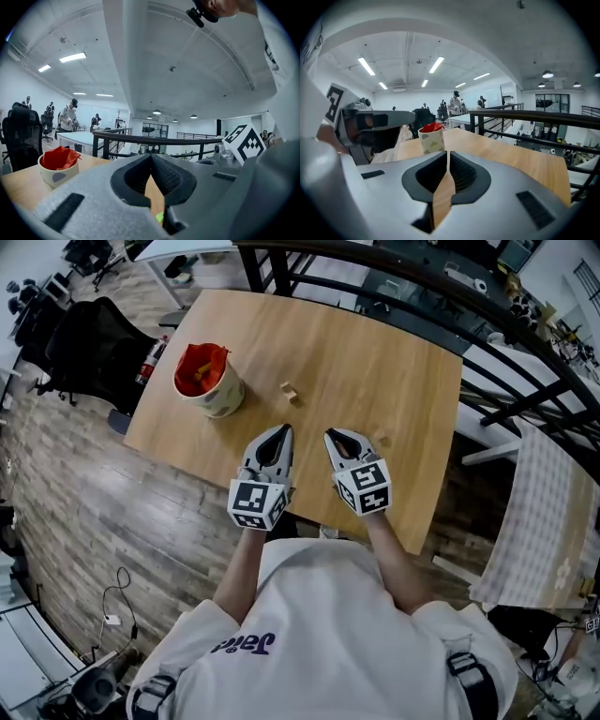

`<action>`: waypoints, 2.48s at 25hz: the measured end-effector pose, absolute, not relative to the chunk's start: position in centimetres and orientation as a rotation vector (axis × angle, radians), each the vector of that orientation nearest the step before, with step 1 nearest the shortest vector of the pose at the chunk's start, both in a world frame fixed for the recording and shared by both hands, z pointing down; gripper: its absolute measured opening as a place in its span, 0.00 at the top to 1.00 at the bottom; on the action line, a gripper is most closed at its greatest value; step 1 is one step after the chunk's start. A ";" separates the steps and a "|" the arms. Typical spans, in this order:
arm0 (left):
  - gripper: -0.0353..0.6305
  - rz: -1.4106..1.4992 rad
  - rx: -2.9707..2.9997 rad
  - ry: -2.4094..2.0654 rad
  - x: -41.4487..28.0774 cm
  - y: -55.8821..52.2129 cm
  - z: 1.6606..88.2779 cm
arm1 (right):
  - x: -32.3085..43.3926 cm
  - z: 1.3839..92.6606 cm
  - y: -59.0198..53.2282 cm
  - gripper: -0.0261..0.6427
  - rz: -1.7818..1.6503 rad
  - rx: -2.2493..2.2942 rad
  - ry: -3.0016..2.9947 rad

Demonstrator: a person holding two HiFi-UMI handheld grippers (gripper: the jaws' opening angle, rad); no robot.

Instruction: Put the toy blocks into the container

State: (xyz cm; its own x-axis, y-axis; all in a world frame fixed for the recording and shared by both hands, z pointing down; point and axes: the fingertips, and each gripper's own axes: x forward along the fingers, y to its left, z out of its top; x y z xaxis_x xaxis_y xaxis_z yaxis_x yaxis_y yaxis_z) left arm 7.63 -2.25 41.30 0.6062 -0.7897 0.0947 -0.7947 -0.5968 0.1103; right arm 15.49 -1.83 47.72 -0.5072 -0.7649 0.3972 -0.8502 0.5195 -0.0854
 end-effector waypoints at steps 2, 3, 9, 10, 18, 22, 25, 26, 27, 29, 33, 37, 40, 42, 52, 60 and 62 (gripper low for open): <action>0.94 0.059 2.693 -1.314 7.1 -4.1 41.9 | 14.7 49.7 -3.3 0.94 0.427 1.330 -2.427; 0.94 0.063 2.692 -1.305 6.7 -5.0 42.2 | 14.4 50.7 -4.0 0.94 0.452 1.324 -2.412; 0.94 0.094 2.652 -1.276 3.9 -10.7 44.2 | 11.9 56.5 -9.4 0.93 0.546 1.302 -2.310; 0.94 0.101 2.644 -1.274 3.4 -11.3 44.5 | 11.5 57.4 -10.1 0.93 0.554 1.288 -2.295; 0.94 0.150 2.568 -1.232 0.7 -15.2 48.6 | 8.9 64.7 -15.2 0.75 0.634 1.209 -2.180; 0.94 0.181 2.536 -1.229 -0.6 -16.9 50.5 | 8.8 68.1 -18.2 0.68 0.656 1.245 -2.093; 0.94 0.206 2.536 -1.240 -1.0 -18.0 51.3 | 8.9 69.9 -19.8 0.68 0.663 1.248 -2.053; 0.94 0.215 2.540 -1.242 -1.0 -18.3 51.5 | 8.9 70.4 -20.2 0.68 0.662 1.243 -2.047; 0.94 0.221 2.543 -1.240 -1.1 -18.6 51.7 | 8.8 70.9 -20.6 0.68 0.660 1.238 -2.041; 0.94 0.227 2.545 -1.234 -1.2 -19.1 52.1 | 8.5 71.8 -21.1 0.68 0.659 1.232 -2.028; 0.94 0.228 2.545 -1.226 -1.3 -19.4 52.5 | 8.2 72.5 -21.6 0.70 0.640 1.246 -1.997; 0.94 0.222 2.536 -1.233 -1.8 -19.4 52.6 | 8.1 71.4 -21.9 0.76 0.566 1.254 -1.989; 0.94 0.214 2.529 -1.245 -2.2 -19.3 52.6 | 8.1 70.2 -21.8 0.77 0.523 1.240 -2.021; 0.94 0.225 2.531 -1.260 -2.2 -19.3 52.6 | 8.2 69.0 -21.8 0.77 0.477 1.213 -2.055; 0.94 0.160 2.531 -1.341 -4.3 -18.5 50.1 | 6.7 57.0 -20.8 0.77 0.147 0.951 -2.288; 0.94 0.074 2.467 -1.387 -8.1 -18.4 47.9 | 1.9 48.3 -22.4 0.77 -0.179 0.628 -2.359; 0.94 0.070 2.464 -1.413 -9.2 -18.3 47.5 | 0.1 47.5 -22.9 0.77 -0.258 0.537 -2.349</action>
